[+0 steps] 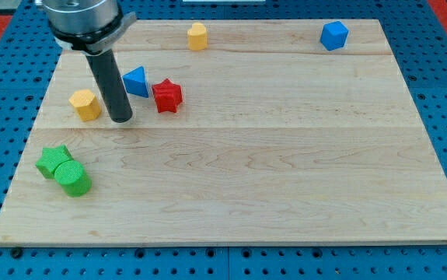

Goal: Slide the red star to the right of the blue triangle

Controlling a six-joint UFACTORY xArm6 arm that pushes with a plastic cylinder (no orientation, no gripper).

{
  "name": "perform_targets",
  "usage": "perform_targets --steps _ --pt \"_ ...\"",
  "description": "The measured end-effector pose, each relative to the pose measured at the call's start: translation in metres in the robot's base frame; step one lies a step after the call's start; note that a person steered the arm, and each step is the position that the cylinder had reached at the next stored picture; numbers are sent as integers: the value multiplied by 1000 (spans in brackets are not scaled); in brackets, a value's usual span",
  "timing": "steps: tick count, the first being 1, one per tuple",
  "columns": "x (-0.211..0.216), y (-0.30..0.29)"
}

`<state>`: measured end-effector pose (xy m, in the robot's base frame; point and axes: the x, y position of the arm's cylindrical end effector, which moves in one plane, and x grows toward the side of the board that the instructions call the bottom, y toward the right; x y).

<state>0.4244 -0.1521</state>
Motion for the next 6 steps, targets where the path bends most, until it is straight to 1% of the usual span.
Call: perform_targets --steps 2,3,5,6 --pt "0 0" --pt "-14 0" --pt "-26 70" --pt "-42 70"
